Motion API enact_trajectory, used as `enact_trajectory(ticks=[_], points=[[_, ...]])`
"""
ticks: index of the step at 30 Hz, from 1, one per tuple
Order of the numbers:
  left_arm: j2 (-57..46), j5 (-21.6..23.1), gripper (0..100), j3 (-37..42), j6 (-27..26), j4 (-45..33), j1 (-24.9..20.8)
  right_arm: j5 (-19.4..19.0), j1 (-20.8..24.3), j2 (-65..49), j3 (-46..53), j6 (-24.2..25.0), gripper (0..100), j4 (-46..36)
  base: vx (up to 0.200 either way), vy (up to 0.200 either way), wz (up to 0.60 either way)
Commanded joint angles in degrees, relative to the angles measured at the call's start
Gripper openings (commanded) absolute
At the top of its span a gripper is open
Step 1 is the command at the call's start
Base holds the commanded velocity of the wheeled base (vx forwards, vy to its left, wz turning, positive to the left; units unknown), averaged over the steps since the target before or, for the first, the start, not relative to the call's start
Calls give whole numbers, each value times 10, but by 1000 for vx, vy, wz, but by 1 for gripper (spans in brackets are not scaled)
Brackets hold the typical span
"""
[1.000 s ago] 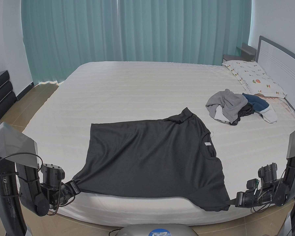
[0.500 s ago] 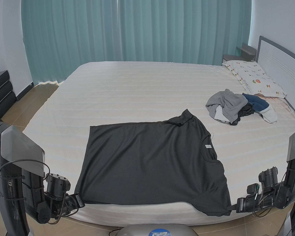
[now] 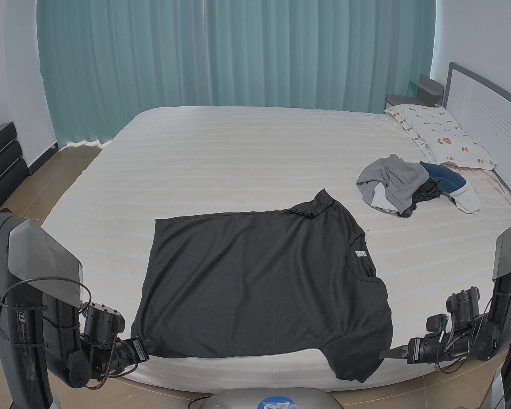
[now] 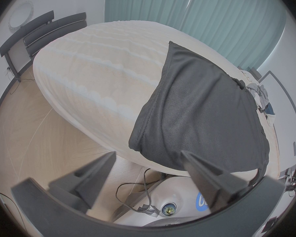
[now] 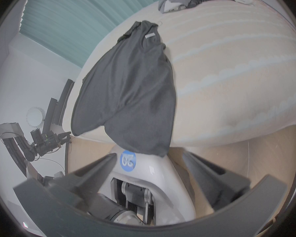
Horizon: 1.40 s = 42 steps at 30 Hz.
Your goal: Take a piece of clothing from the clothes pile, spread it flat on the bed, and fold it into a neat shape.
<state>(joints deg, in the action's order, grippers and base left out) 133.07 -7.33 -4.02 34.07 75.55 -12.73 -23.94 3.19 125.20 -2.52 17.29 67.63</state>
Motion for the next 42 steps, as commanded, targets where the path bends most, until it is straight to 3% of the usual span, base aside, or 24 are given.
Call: enact_trajectory(ticks=[1, 7, 16, 19, 23, 28, 36, 42], points=[[-8, 0, 100, -5, 0, 1, 4, -1, -11, -7, -3, 2, 100, 22, 0, 0, 0], [-43, 7, 100, -2, -1, 24, 9, -1, -8, -27, -49, 27, 100, 19, 0, 0, 0], [-41, 15, 100, -5, -3, 72, 35, -7, -10, 12, -129, 209, 100, 26, 0, 0, 0], [-41, 15, 100, -8, 0, 77, 35, -8, -12, 21, -136, 224, 100, 26, 0, 0, 0], [-40, 15, 100, -21, 13, 79, 48, -39, -23, 27, -151, 275, 100, 27, 0, 50, 0], [-40, 16, 100, -25, 14, 79, 51, -44, -27, 26, -151, 302, 100, 46, 0, 200, 0], [-28, 15, 100, -30, 15, 79, 50, -44, -26, 32, -144, 304, 100, 71, 0, 0, 0], [-33, 12, 100, -55, 69, 79, 46, -44, -26, 32, -145, 307, 100, 72, 0, 0, 0]])
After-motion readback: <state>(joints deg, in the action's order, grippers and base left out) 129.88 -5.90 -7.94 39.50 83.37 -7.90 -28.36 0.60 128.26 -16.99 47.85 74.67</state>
